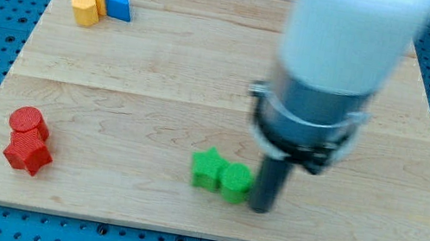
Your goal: Slide the green blocks to the center left
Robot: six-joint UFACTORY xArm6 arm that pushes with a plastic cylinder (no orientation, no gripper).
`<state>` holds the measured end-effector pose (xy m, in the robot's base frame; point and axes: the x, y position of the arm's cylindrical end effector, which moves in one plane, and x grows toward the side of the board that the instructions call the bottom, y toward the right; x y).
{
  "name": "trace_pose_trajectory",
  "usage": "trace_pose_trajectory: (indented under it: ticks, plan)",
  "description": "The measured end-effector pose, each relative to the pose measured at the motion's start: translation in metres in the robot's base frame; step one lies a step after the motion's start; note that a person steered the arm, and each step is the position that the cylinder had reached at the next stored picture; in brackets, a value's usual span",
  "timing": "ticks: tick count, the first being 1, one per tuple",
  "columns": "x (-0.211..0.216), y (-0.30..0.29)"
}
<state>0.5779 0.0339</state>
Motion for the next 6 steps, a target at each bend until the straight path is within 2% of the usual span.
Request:
trace_pose_trajectory:
  ticks: [1, 2, 4, 6]
  plan:
    - [-0.028, -0.077]
    - [-0.073, -0.11]
    - [-0.13, -0.206]
    - [-0.136, -0.255]
